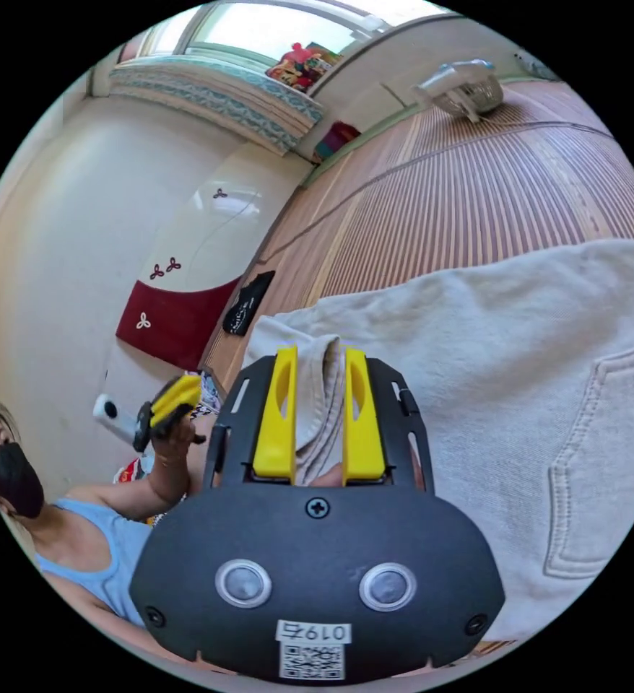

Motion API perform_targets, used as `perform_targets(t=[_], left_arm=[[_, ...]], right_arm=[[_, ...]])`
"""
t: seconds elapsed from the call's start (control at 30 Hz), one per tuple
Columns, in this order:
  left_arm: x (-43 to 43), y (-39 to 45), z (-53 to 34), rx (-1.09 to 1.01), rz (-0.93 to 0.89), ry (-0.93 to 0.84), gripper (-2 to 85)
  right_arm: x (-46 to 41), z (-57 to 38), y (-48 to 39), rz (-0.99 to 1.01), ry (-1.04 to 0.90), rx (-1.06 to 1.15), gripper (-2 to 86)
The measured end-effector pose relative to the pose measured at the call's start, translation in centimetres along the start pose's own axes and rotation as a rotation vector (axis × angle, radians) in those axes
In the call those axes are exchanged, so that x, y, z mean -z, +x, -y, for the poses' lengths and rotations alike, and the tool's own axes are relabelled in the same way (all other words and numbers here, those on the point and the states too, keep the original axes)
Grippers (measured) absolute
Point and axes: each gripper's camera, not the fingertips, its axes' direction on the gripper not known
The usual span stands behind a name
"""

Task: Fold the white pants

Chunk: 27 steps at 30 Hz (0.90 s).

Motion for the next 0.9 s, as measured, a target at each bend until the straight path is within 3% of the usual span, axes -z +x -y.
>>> perform_targets(t=[0.07,0.23,0.53,0.9], left_arm=[[-1.6,-6.3,-0.1,0.148,-0.077,-0.007,2.0],[-4.2,-11.1,-1.9,0.26,-0.182,-0.028,1.4],[-8.1,-17.1,-1.8,0.333,-0.319,-0.231,1.1],[-8.4,-21.8,-0.1,0.272,-0.304,-0.286,1.1]], right_arm=[[-0.6,0.4,0.1,0.006,-0.049,-0.022,11.2],[0.4,0.8,-0.3,-0.07,-0.049,-0.043,10.9],[1.6,0.4,-0.8,-0.042,-0.152,-0.043,6.6],[6.0,-2.2,-4.6,0.099,-0.125,-0.145,4.4]])
